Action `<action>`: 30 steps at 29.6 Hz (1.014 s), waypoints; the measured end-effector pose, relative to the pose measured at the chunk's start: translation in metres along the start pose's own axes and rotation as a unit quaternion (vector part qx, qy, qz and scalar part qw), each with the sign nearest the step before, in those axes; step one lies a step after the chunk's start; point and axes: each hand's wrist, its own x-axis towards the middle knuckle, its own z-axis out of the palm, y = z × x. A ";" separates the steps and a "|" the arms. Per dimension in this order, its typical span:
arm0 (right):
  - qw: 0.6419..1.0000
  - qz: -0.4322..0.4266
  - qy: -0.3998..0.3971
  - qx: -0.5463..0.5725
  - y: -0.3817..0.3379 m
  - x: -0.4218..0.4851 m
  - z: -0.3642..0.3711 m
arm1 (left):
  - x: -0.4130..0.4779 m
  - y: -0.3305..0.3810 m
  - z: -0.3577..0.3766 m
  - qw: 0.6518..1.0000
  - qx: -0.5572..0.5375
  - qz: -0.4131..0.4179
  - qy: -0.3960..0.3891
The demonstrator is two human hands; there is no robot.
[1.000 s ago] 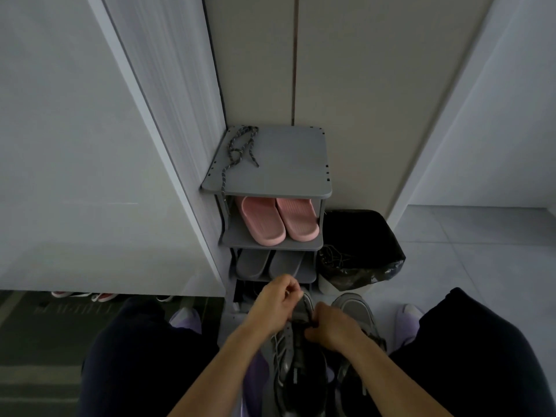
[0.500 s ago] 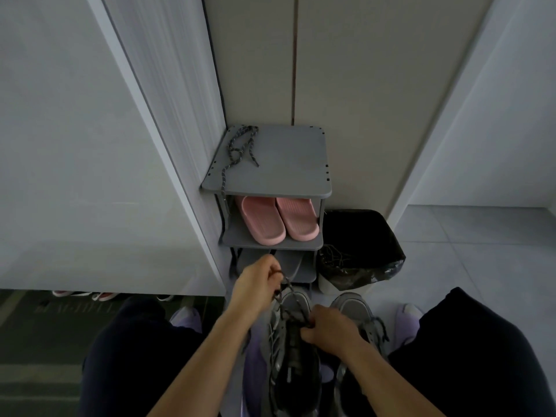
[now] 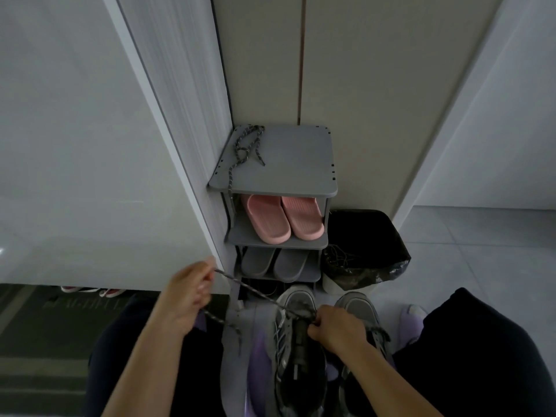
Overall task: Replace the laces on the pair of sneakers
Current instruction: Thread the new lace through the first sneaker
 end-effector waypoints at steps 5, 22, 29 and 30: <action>1.000 -0.011 0.010 0.005 -0.002 -0.002 0.003 | 0.010 -0.005 -0.032 0.995 0.026 0.030 0.088; 0.981 -0.063 -0.011 0.181 0.015 0.005 -0.022 | 0.002 -0.110 0.061 0.746 0.640 0.127 -0.132; 0.989 -0.033 0.009 0.142 0.029 0.007 -0.021 | 0.003 -0.105 0.051 0.722 0.665 0.156 -0.114; 0.989 -0.022 0.012 0.144 0.035 0.007 -0.020 | 0.003 -0.104 0.051 0.721 0.665 0.153 -0.120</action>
